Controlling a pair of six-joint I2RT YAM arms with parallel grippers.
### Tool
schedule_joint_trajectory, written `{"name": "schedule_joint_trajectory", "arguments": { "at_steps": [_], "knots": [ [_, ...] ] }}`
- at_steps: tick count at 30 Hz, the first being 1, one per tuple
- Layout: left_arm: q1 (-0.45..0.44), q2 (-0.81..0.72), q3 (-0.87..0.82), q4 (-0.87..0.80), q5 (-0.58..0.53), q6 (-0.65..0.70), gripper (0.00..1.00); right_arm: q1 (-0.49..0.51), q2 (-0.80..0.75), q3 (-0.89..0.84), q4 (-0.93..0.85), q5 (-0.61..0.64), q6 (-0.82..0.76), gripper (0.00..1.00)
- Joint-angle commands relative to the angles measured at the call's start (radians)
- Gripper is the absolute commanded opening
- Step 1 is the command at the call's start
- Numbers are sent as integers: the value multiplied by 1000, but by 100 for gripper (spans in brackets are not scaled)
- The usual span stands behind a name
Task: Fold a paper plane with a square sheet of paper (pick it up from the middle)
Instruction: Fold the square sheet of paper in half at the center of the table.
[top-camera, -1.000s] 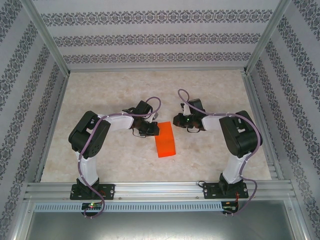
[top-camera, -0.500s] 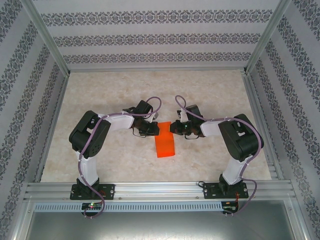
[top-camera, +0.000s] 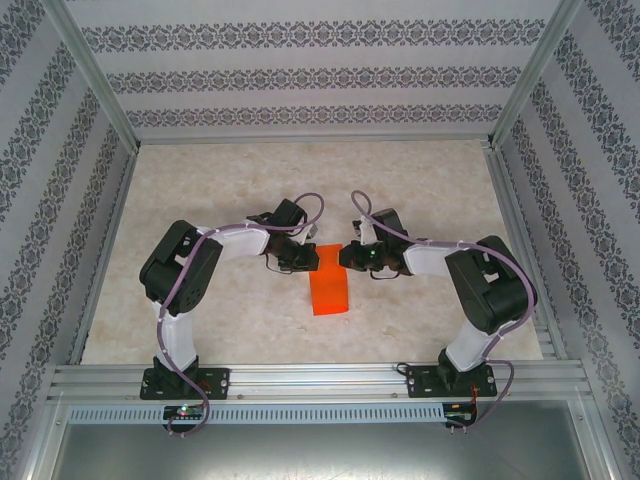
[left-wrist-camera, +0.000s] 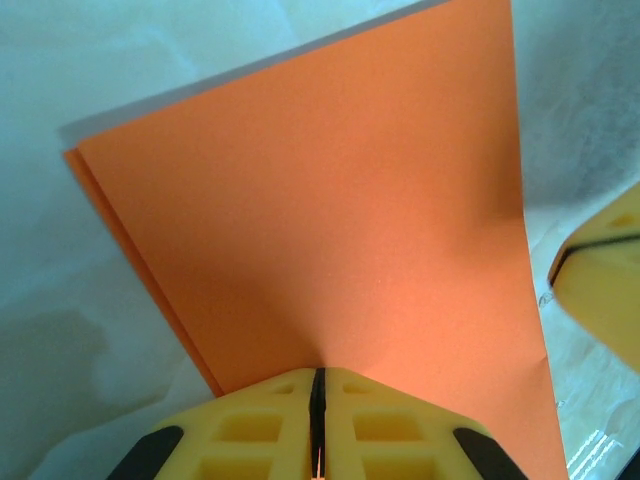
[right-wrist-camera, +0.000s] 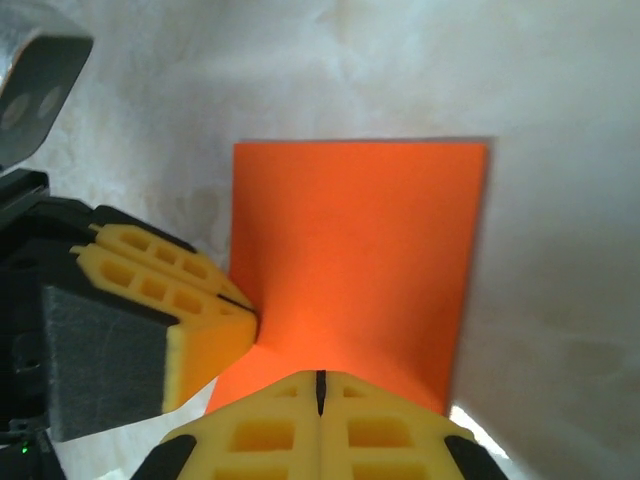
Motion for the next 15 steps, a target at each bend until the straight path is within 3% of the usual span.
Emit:
{"name": "schedule_joint_trajectory", "arguments": {
  "at_steps": [1, 15],
  "knots": [
    [-5, 74, -37, -171, -127, 40, 12, 20, 46, 10, 37, -58, 25, 4],
    [2, 72, -39, -192, -133, 56, 12, 10, 61, -51, -75, -51, -66, 4]
  ]
}}
